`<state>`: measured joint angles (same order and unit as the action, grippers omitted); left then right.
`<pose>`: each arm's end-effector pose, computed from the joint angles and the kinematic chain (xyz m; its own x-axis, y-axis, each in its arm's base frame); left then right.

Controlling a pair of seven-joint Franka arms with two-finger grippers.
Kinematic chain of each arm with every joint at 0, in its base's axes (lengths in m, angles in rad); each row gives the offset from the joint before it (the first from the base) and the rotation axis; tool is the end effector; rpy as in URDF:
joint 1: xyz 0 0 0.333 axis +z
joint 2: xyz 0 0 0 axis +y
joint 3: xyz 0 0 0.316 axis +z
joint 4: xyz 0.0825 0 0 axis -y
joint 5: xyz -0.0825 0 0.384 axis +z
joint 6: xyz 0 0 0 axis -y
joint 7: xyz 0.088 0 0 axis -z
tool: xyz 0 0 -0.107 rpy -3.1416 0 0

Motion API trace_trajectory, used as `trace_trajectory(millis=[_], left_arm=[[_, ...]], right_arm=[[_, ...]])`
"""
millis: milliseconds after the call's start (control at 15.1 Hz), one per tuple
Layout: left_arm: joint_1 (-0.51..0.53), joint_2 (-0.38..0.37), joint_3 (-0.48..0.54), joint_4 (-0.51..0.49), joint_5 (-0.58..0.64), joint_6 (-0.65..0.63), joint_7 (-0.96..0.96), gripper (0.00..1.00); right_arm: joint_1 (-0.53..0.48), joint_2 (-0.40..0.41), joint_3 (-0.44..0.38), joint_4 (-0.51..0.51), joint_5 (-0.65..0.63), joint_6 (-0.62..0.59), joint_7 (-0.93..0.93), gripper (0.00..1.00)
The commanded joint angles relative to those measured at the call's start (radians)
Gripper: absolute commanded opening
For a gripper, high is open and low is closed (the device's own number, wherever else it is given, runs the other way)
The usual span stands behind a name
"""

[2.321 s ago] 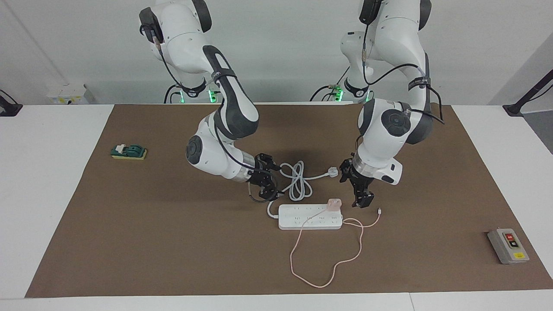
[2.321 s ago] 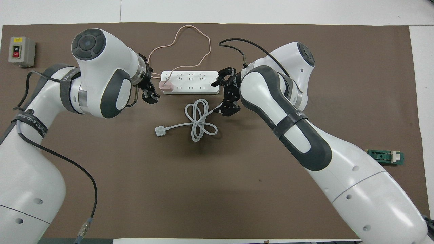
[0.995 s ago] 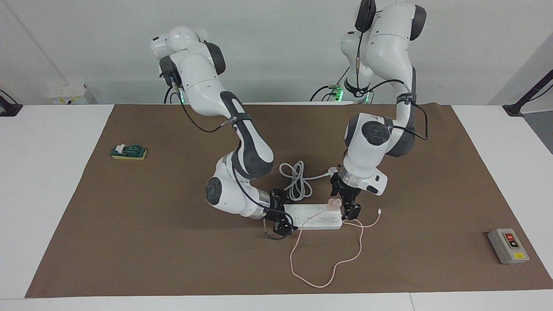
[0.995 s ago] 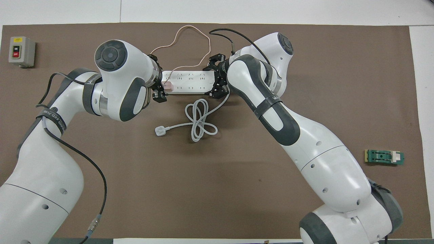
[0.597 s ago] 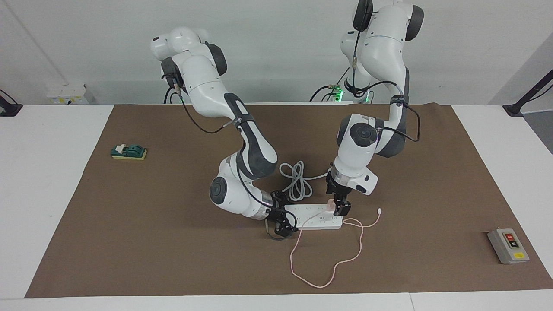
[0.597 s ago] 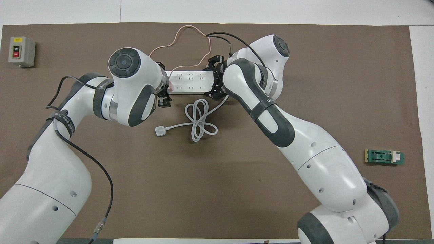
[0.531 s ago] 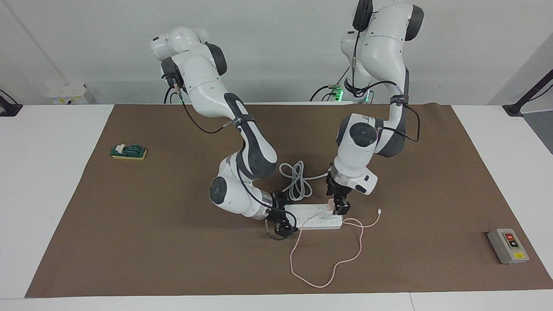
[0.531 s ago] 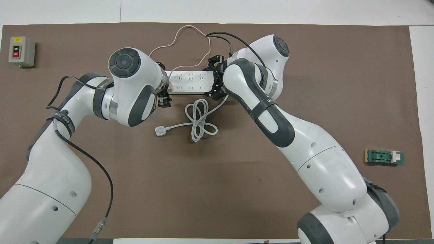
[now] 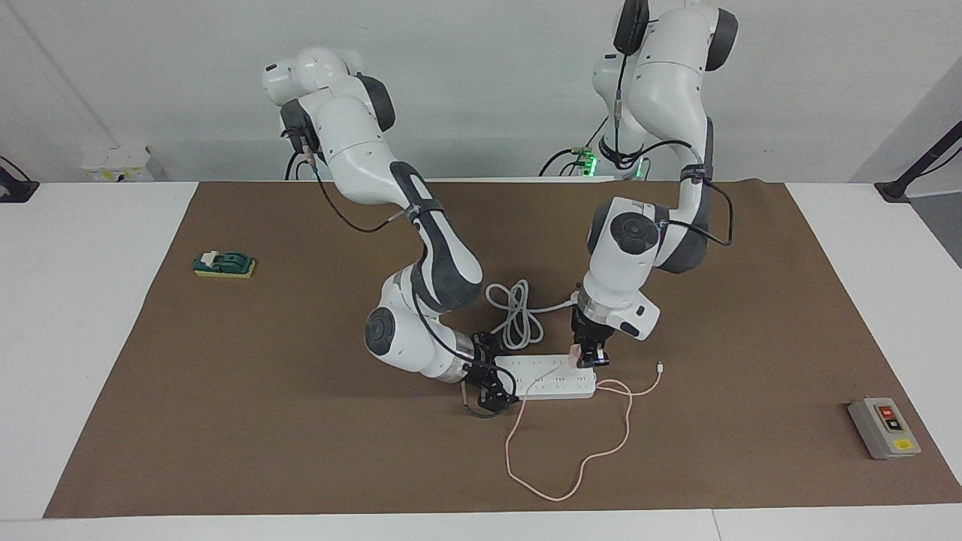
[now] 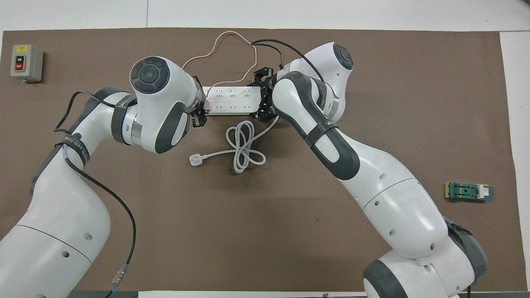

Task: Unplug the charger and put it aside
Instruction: 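Close the left gripper on the pink charger while the right gripper holds the strip, then pull the pink charger out of the strip with the left gripper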

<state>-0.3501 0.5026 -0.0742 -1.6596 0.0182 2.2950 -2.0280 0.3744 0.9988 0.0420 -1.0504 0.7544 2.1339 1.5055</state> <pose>0.6322 -0.2783 0.3310 -0.0289 0.9966 -0.0776 0.9931 0.0374 0.1110 0.7171 0.3365 0.2439 0.0480 -0.7704 -0.6358 -0.9971 -0.0745 0.0150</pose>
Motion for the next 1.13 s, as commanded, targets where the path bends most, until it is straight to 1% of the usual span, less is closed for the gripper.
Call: trace_trajectory(millis=[0,133,265,332,464,531,663,730,796,862,929,1061], left_arm=[[-0.006,-0.013,0.008,-0.008,0.011,-0.025,-0.012,0.00],[0.005,-0.007,0.008,0.032,0.016,-0.058,-0.003,0.00],[0.028,0.002,0.007,0.107,0.009,-0.159,0.055,0.00],[0.030,0.005,0.007,0.127,0.005,-0.201,0.083,0.00],[0.034,-0.002,0.011,0.146,0.005,-0.238,0.095,0.00],[0.051,-0.012,0.008,0.146,0.003,-0.244,0.109,0.00],[0.077,-0.036,0.004,0.150,0.002,-0.297,0.149,0.00],[0.097,-0.056,0.002,0.152,-0.003,-0.324,0.178,0.00],[0.124,-0.093,0.004,0.147,-0.023,-0.360,0.236,0.00],[0.153,-0.125,0.005,0.138,-0.043,-0.402,0.305,0.00],[0.196,-0.154,0.008,0.136,-0.058,-0.458,0.392,0.00],[0.279,-0.193,0.008,0.130,-0.064,-0.546,0.545,0.00]], right_arm=[[0.015,0.021,-0.001,0.020,-0.018,0.020,-0.010,0.63],[0.015,0.021,-0.001,0.021,-0.017,0.020,-0.008,0.63],[0.015,0.021,-0.001,0.020,-0.017,0.020,-0.008,0.63],[0.015,0.021,-0.001,0.020,-0.017,0.020,-0.008,0.63],[0.015,0.021,-0.001,0.020,-0.017,0.020,-0.010,0.63],[0.015,0.021,-0.001,0.020,-0.017,0.020,-0.010,0.63],[0.015,0.021,-0.001,0.020,-0.018,0.020,-0.010,0.63],[0.015,0.021,-0.001,0.020,-0.018,0.020,-0.010,0.63],[0.015,0.020,-0.001,0.018,-0.018,0.020,-0.008,0.63],[0.015,0.020,-0.001,0.018,-0.018,0.020,-0.008,0.74],[0.015,0.017,-0.001,0.018,-0.018,0.018,-0.005,1.00],[0.012,-0.003,-0.001,0.020,-0.014,0.009,-0.004,1.00]])
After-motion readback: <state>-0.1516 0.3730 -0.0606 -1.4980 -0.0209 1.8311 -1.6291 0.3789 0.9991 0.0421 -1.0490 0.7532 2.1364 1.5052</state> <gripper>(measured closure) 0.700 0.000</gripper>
